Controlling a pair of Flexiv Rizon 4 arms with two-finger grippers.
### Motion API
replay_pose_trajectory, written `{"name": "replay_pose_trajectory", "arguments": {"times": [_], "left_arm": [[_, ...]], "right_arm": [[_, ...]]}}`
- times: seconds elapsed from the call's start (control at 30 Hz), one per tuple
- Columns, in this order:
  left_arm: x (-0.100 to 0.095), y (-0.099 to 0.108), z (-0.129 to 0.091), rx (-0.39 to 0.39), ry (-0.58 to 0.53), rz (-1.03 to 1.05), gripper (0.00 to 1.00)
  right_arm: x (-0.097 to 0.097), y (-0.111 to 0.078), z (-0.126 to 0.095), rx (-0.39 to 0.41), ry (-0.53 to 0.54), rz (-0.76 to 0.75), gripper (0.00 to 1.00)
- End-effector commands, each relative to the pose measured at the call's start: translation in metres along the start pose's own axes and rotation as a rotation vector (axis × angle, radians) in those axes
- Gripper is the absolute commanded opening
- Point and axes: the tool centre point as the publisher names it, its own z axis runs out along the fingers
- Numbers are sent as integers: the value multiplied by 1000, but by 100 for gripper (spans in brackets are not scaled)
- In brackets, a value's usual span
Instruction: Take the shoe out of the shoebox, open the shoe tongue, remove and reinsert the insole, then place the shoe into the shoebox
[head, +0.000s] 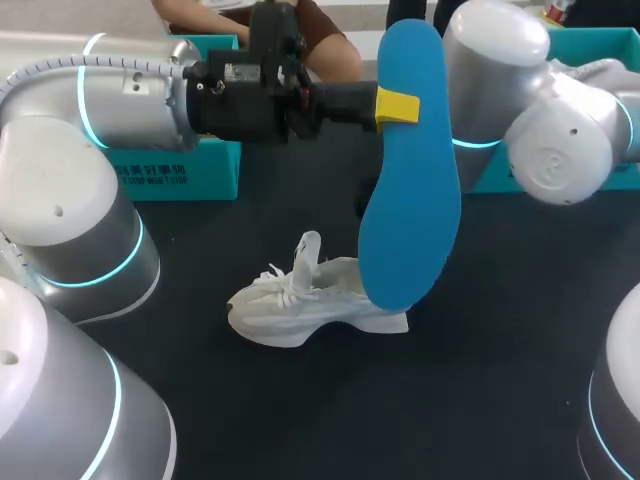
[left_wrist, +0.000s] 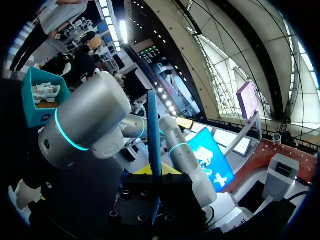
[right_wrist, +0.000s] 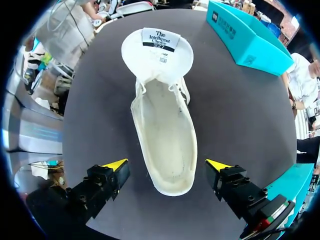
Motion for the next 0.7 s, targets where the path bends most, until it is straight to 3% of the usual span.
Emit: {"name": "replay_pose_trajectory", "arguments": {"times": [0.03,0.27,0.5,0.7], "left_arm": [[0,1,0,0,-2,0,0],[0,1,0,0,-2,0,0],[0,1,0,0,-2,0,0],[0,1,0,0,-2,0,0]], "right_arm": [[0,2,2,4,0,1,100],[0,2,2,4,0,1,100],[-19,32,2,-3,-47,-6,100],[-33,52,24,14,-30,-54,100]]}}
